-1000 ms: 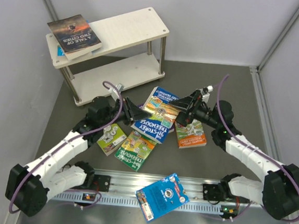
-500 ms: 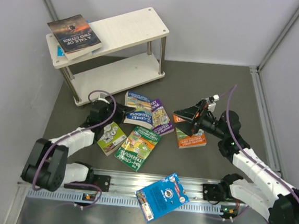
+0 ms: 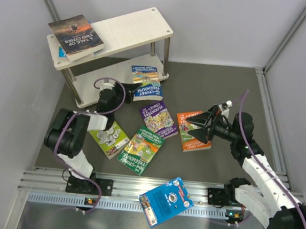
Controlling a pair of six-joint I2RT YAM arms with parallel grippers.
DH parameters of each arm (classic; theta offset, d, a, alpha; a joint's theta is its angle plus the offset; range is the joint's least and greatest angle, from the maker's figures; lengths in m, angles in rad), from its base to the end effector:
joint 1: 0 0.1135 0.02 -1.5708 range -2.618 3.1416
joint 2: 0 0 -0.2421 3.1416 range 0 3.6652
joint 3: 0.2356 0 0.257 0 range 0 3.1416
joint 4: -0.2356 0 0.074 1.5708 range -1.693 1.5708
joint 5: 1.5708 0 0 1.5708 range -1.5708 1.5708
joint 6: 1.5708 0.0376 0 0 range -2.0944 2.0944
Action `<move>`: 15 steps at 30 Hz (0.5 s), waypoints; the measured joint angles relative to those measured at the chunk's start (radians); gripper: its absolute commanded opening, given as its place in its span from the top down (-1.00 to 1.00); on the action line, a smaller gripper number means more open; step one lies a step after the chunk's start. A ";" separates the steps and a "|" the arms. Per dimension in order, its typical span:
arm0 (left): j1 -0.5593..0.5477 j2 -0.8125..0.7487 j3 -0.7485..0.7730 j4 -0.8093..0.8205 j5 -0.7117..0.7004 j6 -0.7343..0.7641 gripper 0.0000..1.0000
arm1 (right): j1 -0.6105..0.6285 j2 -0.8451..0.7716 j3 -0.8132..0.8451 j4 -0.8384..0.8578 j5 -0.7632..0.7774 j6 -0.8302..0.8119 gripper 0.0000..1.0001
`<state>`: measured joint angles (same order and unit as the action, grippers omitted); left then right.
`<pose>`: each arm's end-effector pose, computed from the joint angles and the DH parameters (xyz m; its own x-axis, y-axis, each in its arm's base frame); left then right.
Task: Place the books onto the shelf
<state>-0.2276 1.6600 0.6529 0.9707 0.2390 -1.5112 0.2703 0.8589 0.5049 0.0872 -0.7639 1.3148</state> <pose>0.3256 -0.0845 0.1714 -0.4510 -0.8911 -0.0509 -0.0086 0.0614 -0.9981 0.1999 0.0824 0.2398 -0.8730 0.4831 -0.0678 0.0341 0.1992 0.9794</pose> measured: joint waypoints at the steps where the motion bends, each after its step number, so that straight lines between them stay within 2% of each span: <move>1: 0.000 0.033 0.008 0.032 -0.016 -0.011 1.00 | -0.015 0.000 0.000 -0.010 -0.011 -0.007 -1.00; 4: 0.002 0.144 0.057 0.089 -0.065 -0.032 1.00 | -0.058 0.008 0.000 -0.031 -0.049 -0.030 -1.00; 7: 0.008 0.258 0.153 0.080 -0.099 -0.031 1.00 | -0.092 0.029 0.002 -0.042 -0.080 -0.048 -0.99; 15: 0.060 0.483 0.514 0.021 -0.109 -0.023 1.00 | -0.126 0.102 0.055 -0.089 -0.124 -0.104 -0.99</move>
<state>-0.1677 2.1426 1.1671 0.9913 0.1295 -1.5341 0.1448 0.9607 0.5598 -0.0013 -0.8883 1.2106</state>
